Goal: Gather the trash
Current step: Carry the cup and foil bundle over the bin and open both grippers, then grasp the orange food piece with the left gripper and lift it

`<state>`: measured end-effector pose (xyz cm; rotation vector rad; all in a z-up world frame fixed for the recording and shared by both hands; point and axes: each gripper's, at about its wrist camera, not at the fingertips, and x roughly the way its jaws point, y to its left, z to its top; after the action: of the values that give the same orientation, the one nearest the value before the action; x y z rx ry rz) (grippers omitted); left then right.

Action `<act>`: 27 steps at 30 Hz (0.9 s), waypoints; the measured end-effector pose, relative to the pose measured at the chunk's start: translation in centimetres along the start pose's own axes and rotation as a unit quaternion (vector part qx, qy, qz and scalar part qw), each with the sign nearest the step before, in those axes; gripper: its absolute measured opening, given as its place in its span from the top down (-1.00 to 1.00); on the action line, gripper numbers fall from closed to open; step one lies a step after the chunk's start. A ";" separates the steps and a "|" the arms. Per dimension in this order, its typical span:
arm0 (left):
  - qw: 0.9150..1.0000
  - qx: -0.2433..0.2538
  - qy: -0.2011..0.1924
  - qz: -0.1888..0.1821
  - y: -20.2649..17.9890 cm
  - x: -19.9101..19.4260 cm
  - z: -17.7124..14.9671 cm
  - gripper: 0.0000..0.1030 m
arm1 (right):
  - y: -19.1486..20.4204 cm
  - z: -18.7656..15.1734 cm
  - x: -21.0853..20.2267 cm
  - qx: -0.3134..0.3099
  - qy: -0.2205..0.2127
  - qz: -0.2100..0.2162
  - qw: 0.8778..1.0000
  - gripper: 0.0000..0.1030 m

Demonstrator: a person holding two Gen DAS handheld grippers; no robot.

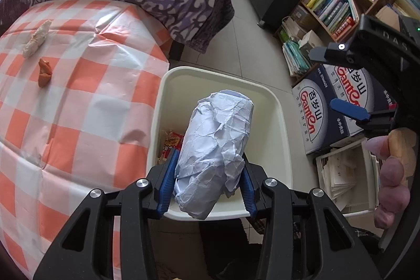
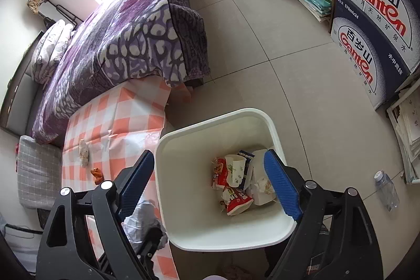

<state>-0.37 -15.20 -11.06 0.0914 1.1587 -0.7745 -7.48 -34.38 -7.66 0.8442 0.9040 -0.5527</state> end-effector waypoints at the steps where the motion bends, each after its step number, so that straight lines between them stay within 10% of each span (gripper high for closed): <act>1: 1.000 0.004 0.003 -0.002 -0.3 0.2 -0.2 0.16 | -0.3 0.2 -0.1 0.005 -0.002 -0.001 1.000 -0.63; 11: 0.999 0.041 -0.006 -0.007 -2.8 0.3 -0.4 -0.07 | -1.7 0.8 -0.6 0.016 -0.023 -0.027 0.999 -0.74; 27: 0.994 0.019 -0.034 0.105 1.0 -0.9 0.7 -0.36 | 0.9 -0.4 0.0 -0.038 -0.031 -0.061 0.997 -0.86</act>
<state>0.57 -14.36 -10.34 0.2134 1.0503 -0.6099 -6.97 -33.56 -7.42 0.7036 0.9192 -0.6440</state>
